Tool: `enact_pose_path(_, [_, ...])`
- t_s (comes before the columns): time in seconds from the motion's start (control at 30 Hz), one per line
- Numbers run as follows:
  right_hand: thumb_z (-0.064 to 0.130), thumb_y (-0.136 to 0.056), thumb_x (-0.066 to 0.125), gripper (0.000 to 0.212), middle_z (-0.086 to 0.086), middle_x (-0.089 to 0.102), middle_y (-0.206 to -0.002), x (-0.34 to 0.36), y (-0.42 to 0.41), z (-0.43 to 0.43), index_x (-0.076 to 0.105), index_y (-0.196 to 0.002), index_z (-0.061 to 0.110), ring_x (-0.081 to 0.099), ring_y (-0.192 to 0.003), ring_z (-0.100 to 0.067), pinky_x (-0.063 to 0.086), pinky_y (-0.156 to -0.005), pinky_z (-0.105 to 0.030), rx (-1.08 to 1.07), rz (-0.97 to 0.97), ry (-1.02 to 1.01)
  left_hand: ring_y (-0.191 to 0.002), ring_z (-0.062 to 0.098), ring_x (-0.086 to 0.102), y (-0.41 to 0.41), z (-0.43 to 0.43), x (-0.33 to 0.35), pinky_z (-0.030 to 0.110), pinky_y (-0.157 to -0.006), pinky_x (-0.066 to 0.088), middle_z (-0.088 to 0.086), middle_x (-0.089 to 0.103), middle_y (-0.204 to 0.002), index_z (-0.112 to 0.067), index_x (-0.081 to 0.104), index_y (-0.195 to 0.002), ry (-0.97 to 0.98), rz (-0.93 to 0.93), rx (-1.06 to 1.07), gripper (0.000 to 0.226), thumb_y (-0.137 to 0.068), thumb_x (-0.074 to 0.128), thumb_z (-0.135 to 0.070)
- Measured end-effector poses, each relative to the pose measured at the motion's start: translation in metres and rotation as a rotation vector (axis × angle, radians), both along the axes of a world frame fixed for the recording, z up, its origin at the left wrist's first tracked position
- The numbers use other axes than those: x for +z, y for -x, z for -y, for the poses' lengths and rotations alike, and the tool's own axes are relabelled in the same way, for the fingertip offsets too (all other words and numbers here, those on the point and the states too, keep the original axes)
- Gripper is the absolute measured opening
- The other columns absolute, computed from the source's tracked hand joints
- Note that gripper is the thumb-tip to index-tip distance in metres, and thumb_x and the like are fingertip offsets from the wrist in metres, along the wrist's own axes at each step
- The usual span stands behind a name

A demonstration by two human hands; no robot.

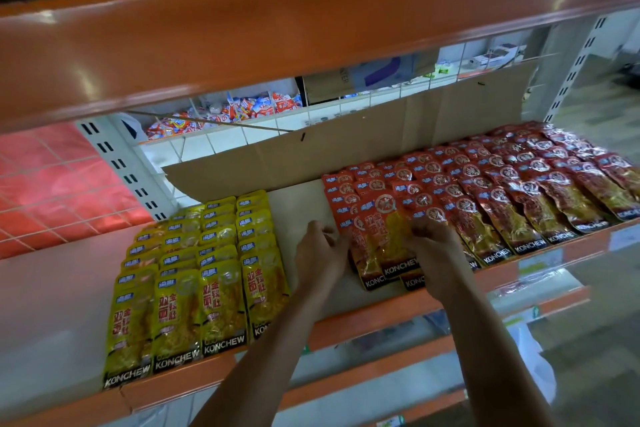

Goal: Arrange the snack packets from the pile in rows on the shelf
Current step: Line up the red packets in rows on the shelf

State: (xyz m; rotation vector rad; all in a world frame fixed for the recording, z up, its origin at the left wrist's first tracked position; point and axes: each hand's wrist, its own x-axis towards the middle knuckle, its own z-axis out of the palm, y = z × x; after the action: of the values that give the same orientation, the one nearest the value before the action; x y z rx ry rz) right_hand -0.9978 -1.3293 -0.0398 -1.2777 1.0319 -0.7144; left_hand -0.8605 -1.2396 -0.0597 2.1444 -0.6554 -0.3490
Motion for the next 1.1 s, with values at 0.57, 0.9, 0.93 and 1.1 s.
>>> enact_pose_path(0.57, [0.017, -0.087, 0.066, 0.025, -0.004, 0.07, -0.103, -0.003, -0.003, -0.016, 0.067, -0.111, 0.012, 0.056, -0.079, -0.014, 0.041, -0.069, -0.023, 0.178, -0.6, 0.582, -0.081, 0.007, 0.067, 0.005, -0.004, -0.012, 0.026, -0.077, 0.054, -0.006, 0.073, -0.09, -0.019, 0.072, -0.094, 0.028, -0.044, -0.129, 0.02, -0.081, 0.074, -0.034])
enact_pose_path(0.9, [0.02, -0.086, 0.065, 0.043, -0.006, 0.052, -0.115, -0.014, -0.009, -0.019, 0.055, -0.127, 0.024, 0.052, -0.097, -0.022, 0.042, -0.078, -0.028, 0.229, -0.648, 0.638, -0.087, 0.016, 0.062, -0.004, 0.0, -0.007, 0.026, -0.072, 0.044, -0.002, 0.066, -0.093, -0.014, 0.062, -0.096, -0.056, 0.078, -0.072, 0.031, -0.091, 0.059, -0.044])
enact_pose_path(0.93, [0.02, -0.085, 0.066, 0.049, -0.007, 0.05, -0.12, -0.014, -0.011, -0.021, 0.052, -0.132, 0.025, 0.052, -0.103, -0.025, 0.044, -0.083, -0.031, 0.24, -0.651, 0.645, -0.093, 0.018, 0.063, -0.007, 0.003, -0.008, 0.028, -0.076, 0.047, 0.001, 0.068, -0.099, -0.013, 0.062, -0.102, -0.049, 0.046, -0.062, 0.031, -0.093, 0.057, -0.042])
enact_pose_path(1.1, [0.023, -0.086, 0.063, 0.055, -0.004, 0.042, -0.131, -0.012, -0.014, -0.03, 0.045, -0.138, 0.032, 0.042, -0.116, -0.027, 0.04, -0.092, -0.034, 0.294, -0.683, 0.677, -0.087, 0.019, 0.067, -0.018, 0.014, -0.011, 0.04, -0.083, 0.055, 0.002, 0.072, -0.095, -0.019, 0.069, -0.088, -0.029, -0.11, -0.052, 0.018, -0.087, 0.065, -0.037])
